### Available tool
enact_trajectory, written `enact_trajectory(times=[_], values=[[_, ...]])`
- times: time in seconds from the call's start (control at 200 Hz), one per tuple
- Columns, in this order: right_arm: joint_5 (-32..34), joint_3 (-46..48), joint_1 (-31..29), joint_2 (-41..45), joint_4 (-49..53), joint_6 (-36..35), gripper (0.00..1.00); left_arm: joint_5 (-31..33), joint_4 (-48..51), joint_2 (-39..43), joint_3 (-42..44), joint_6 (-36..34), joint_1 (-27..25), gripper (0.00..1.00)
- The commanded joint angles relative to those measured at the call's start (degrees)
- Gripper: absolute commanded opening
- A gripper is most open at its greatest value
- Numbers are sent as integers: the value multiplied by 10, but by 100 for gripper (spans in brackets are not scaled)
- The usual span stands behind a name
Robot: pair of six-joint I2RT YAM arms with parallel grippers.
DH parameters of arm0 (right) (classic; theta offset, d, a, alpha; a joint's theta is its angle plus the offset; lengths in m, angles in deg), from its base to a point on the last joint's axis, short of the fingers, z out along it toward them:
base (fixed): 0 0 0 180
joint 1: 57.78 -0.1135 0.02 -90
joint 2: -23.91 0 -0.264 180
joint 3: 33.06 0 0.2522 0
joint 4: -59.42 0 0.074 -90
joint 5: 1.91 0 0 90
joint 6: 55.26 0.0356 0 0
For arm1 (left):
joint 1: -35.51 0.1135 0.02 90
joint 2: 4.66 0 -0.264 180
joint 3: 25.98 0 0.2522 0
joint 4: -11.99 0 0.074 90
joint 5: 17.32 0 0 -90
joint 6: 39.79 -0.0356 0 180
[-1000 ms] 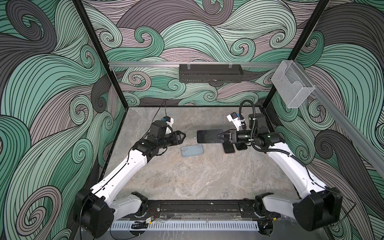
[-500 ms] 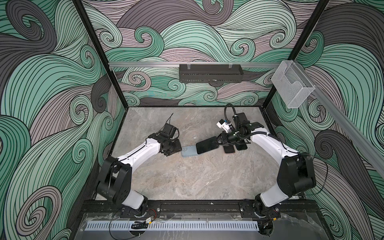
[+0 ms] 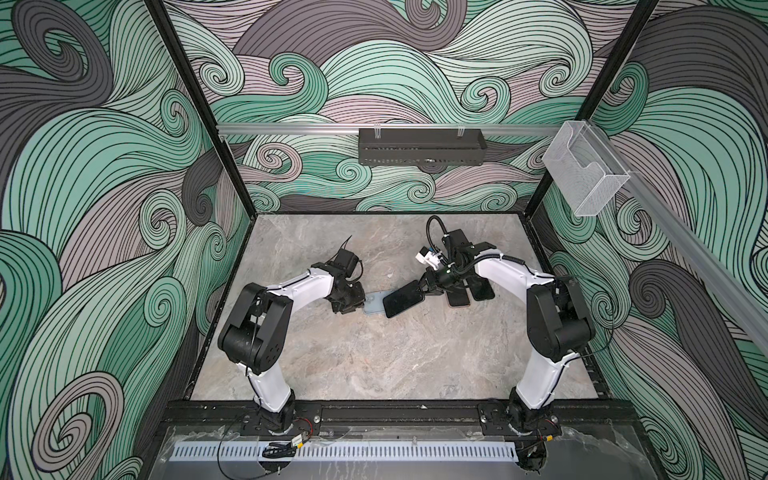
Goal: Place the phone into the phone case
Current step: 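Lower the held phone with both grippers onto the mint case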
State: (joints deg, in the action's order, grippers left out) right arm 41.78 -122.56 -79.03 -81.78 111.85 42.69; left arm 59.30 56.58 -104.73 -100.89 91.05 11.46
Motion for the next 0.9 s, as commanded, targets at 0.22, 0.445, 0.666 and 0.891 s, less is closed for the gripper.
enact_trajectory(times=[0.22,0.445,0.666,0.891], values=[[-38,-58,0,-50,-25,10,0,-25,-4,-41,-44,-14,8,27],[-41,-57,-2,-75,-23,8,0,-32,-5,-58,-48,-16,10,22],[-50,-59,-3,-91,-22,11,0,-46,-15,-72,-47,-16,11,15],[-55,-57,-6,-105,-23,15,0,-64,-26,-73,-49,-20,12,13]])
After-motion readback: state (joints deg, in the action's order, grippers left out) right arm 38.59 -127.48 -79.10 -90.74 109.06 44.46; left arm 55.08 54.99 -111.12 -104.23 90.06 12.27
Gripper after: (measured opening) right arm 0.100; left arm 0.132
